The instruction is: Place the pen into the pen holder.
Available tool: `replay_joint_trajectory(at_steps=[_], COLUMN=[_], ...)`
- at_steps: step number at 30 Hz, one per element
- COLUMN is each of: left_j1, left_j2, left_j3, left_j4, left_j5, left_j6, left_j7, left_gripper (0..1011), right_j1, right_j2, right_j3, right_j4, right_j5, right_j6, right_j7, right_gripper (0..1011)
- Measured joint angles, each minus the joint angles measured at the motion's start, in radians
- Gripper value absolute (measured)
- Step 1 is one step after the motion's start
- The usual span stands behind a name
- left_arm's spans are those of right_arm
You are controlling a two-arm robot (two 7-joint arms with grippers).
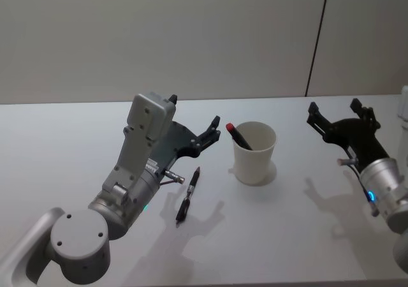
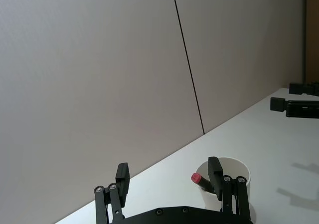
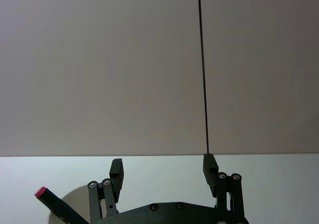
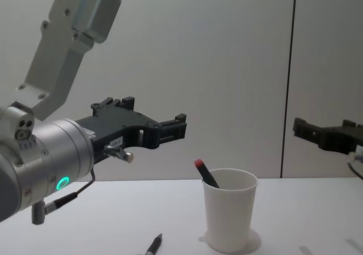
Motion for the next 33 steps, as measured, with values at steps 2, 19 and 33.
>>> replay_joint_trajectory(at_steps=[2, 19, 33], left_j1=[0.000, -0.001, -0.022], left_j2=[0.000, -0.003, -0.028], left_j3=[0.000, -0.001, -0.016], left_j4=[0.000, 0.005, 0.069], left_j5=[0.000, -0.009, -0.130], left_j6=[0.000, -0.001, 0.037], left_j7=[0.000, -0.003, -0.045], left_gripper=[1000, 999, 1000], right_j1=[-0.008, -0.051, -0.060], right_j2=[0.004, 0.026, 0.030], right_j3=[0.002, 0.014, 0.016], right_j4=[-0.009, -0.061, -0.072], right_j5=[0.001, 0.009, 0.010], right_j6=[0.004, 0.032, 0.038], right_j7=[-0.003, -0.017, -0.020], right_gripper=[1001, 1001, 1001])
